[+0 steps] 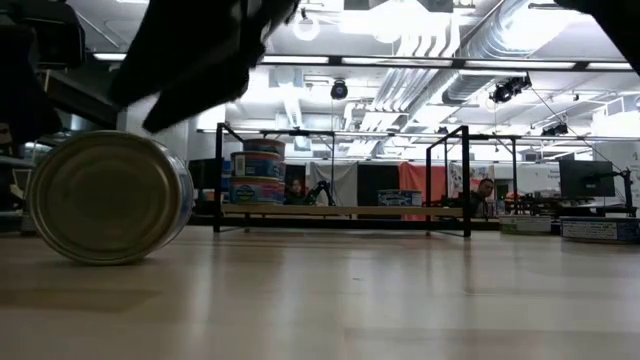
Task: Stack canned seafood by type on shelf
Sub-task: Stack the blue pink tuna can on top of the other blue pink tuna cans on the shelf
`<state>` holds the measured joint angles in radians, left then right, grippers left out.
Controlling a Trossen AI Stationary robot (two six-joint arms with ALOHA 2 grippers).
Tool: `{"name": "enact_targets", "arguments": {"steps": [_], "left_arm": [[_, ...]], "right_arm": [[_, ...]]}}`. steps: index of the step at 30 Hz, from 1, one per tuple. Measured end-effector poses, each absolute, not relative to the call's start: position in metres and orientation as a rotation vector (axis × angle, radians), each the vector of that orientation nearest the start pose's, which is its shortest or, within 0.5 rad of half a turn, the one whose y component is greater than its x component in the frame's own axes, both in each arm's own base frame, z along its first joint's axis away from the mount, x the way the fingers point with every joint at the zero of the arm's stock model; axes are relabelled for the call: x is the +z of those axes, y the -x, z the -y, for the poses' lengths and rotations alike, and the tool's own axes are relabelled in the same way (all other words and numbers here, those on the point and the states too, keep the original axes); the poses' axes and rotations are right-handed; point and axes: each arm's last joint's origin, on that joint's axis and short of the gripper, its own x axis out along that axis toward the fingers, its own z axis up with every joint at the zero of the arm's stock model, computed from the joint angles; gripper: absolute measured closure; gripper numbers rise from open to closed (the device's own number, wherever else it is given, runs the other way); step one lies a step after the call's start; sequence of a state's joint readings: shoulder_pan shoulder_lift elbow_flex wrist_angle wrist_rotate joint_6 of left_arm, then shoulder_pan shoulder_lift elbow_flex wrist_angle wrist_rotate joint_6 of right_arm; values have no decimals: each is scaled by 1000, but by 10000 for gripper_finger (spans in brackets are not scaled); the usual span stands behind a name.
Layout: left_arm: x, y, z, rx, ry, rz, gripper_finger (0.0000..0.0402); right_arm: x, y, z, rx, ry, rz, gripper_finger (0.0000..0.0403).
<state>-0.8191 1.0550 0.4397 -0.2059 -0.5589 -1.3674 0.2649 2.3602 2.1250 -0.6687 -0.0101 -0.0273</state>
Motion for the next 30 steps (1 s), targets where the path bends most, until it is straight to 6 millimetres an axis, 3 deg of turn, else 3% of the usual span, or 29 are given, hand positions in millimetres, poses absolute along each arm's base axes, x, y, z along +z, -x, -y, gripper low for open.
{"name": "enact_targets", "arguments": {"steps": [7, 10, 13, 18, 22, 27, 30], "left_arm": [[173, -139, 126, 227, 785, -643, 401], [173, -139, 126, 227, 785, -643, 401], [173, -139, 126, 227, 784, -643, 401], [173, -139, 125, 227, 763, -649, 401], [171, -138, 124, 226, 709, -664, 401], [168, -135, 121, 247, 663, -692, 401], [167, -134, 120, 258, 647, -703, 401]], "right_arm": [[175, -509, -138, 259, 150, -967, 71], [168, -510, -138, 256, 155, -983, 84], [169, -509, -140, 213, 186, -979, 124], [197, -509, -144, 142, 281, -960, 237], [228, -504, -138, 53, 393, -983, 238], [252, -486, -106, -229, 537, -1026, 238], [263, -485, -83, -423, 714, -1019, 238]]}}
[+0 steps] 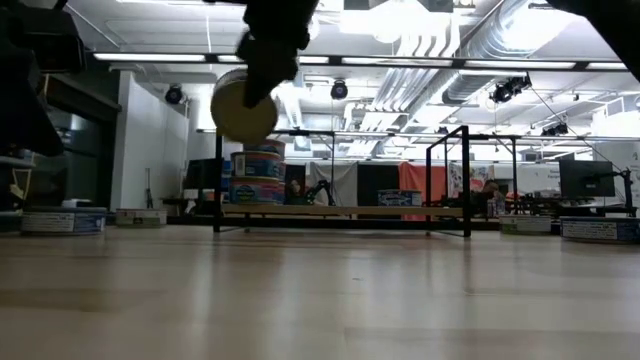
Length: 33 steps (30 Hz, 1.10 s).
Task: Stack canned seafood by type on shelf
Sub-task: Stack the blue pink tuna can on top of the other blue pink tuna cans on the shelf
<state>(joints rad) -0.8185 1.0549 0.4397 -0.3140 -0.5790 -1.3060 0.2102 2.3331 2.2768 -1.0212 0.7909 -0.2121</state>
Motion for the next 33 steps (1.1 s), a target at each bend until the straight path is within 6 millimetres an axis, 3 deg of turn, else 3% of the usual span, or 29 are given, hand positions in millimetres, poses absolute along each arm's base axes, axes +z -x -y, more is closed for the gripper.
{"name": "enact_targets", "arguments": {"steps": [9, 17, 28, 33], "left_arm": [[167, -134, 120, 265, 647, -700, 401], [167, -134, 119, 261, 620, -705, 401], [166, -133, 119, 268, 608, -713, 401], [166, -133, 119, 270, 613, -713, 401]], "right_arm": [[277, -513, -5, -578, 1035, -1006, 238], [273, -511, 48, -638, 1005, -1089, 238], [267, -515, 55, -574, 949, -1057, 235], [259, -516, 60, -526, 935, -1069, 184]]}}
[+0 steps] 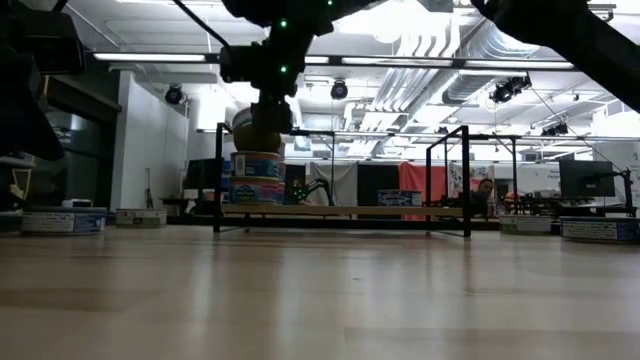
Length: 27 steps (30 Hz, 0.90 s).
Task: Stack canned seafood by type on shelf
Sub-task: Stack the blue pink tuna can on top of the other blue pink tuna cans on the shelf, then stack the blue tuna can on top of the other blue tuna can on the shelf
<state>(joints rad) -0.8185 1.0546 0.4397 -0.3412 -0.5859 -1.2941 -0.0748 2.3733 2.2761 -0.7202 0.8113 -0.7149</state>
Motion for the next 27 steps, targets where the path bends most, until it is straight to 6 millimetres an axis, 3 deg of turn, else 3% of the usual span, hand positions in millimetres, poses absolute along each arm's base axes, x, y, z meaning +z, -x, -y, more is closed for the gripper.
{"name": "enact_targets", "arguments": {"steps": [5, 21, 27], "left_arm": [[166, -133, 119, 277, 630, -711, 401], [165, -132, 118, 281, 625, -715, 401], [164, -131, 117, 292, 608, -727, 401]], "right_arm": [[259, -517, 58, -500, 922, -1053, 160], [254, -517, 51, -415, 724, -1002, 156], [255, -516, 53, -422, 730, -1012, 155]]}}
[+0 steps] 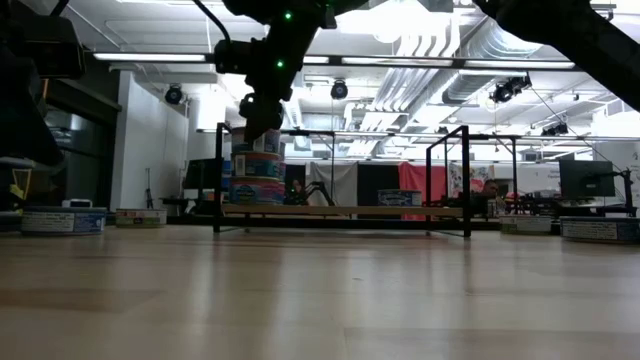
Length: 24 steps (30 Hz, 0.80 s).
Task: Stack canned seafood by type on shelf
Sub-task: Stack the blue tuna can on top of the other blue tuna can on the shelf
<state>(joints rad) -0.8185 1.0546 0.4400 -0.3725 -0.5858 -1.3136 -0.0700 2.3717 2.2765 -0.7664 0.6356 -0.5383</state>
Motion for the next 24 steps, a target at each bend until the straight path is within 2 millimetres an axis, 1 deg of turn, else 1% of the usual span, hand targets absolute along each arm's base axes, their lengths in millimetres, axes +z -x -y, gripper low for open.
{"name": "enact_targets", "arguments": {"steps": [5, 7, 8, 10, 11, 13, 15, 17, 19, 21, 24], "left_arm": [[164, -131, 117, 293, 607, -728, 401], [165, -132, 118, 288, 623, -720, 401], [166, -133, 119, 281, 638, -713, 401], [168, -134, 121, 247, 656, -702, 401], [169, -136, 123, 220, 665, -700, 401], [172, -137, 126, 185, 671, -687, 401], [174, -139, 127, 165, 690, -666, 401], [176, -140, 129, 153, 708, -651, 401], [176, -141, 129, 149, 716, -645, 401], [176, -141, 129, 148, 718, -644, 401], [176, -141, 129, 145, 719, -645, 401]], "right_arm": [[260, -513, 58, -450, 733, -1015, 155], [264, -509, 54, -445, 724, -1025, 155], [269, -506, 50, -438, 705, -1023, 155], [280, -498, 37, -379, 613, -1012, 155], [285, -493, 30, -324, 541, -1012, 155], [288, -482, 15, -221, 386, -1053, 157], [283, -472, 0, -139, 267, -1154, 166], [270, -462, -17, -61, 216, -1284, 185], [252, -455, -36, -4, 165, -1361, 216], [236, -443, -59, 78, 104, -1422, 254], [218, -417, -93, 164, 42, -1447, 312]]}}
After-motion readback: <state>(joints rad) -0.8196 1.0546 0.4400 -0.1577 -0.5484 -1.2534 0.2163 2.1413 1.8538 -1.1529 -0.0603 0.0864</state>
